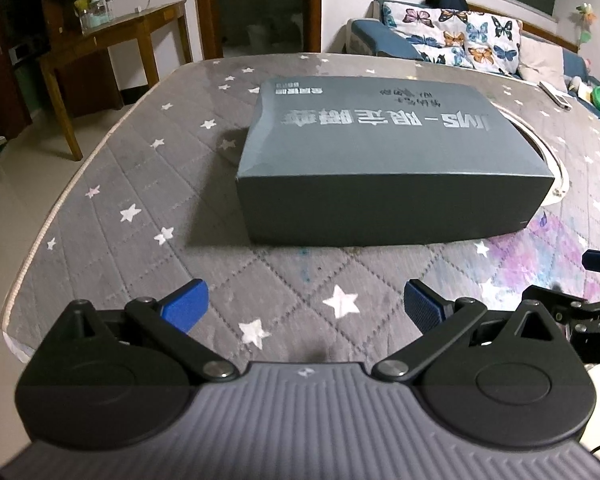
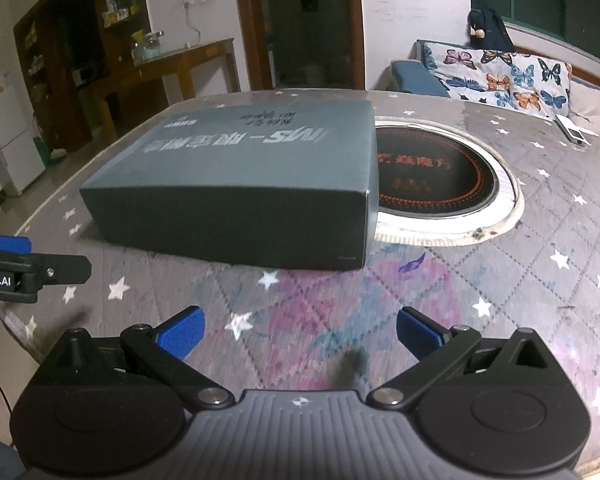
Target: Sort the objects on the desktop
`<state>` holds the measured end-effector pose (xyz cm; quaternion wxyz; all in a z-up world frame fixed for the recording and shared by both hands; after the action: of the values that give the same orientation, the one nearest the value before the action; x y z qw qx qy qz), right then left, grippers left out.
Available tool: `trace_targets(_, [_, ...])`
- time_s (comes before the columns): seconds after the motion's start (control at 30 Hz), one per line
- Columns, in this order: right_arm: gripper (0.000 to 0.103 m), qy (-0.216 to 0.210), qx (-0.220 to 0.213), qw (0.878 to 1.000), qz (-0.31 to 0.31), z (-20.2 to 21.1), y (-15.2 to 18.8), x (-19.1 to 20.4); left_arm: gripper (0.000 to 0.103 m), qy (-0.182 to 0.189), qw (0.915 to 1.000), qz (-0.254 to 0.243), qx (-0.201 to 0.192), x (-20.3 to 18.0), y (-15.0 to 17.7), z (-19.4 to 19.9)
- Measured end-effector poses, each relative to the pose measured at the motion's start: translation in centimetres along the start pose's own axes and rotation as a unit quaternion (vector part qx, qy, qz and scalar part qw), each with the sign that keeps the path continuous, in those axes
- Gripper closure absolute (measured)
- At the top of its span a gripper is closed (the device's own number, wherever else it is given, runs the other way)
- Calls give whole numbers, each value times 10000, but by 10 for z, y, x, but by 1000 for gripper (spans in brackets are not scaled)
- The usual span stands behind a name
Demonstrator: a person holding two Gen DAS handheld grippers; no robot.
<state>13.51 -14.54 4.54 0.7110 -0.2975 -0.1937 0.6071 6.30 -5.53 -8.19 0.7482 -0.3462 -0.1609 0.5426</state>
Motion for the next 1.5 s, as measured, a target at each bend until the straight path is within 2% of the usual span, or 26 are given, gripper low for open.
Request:
trace_targets(0.43, [0,86,-111,9996,262,9,9,6,0,44,9999,6,146,-8,10,-7])
trace_targets(0.87, [0,106,-125,9996,239,11,16,8,0,56,9997,-14,228,-11,15,-10])
trace_targets(1.5, [0,38,-202,9993,301,17,20,19,0,-9,9999,6,145,-11,20,-1])
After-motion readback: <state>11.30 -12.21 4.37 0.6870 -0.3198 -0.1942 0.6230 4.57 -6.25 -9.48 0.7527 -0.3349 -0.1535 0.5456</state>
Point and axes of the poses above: each gripper's, at about its wrist camera, not at the fingertips, and z roughly against the way its jaws point, x to its left, y to its underside, the point moved 8 cm from there along -z, roughly the way its jaws point, and after that the axes turned 13 degrees about y, right-handed, at the moved point
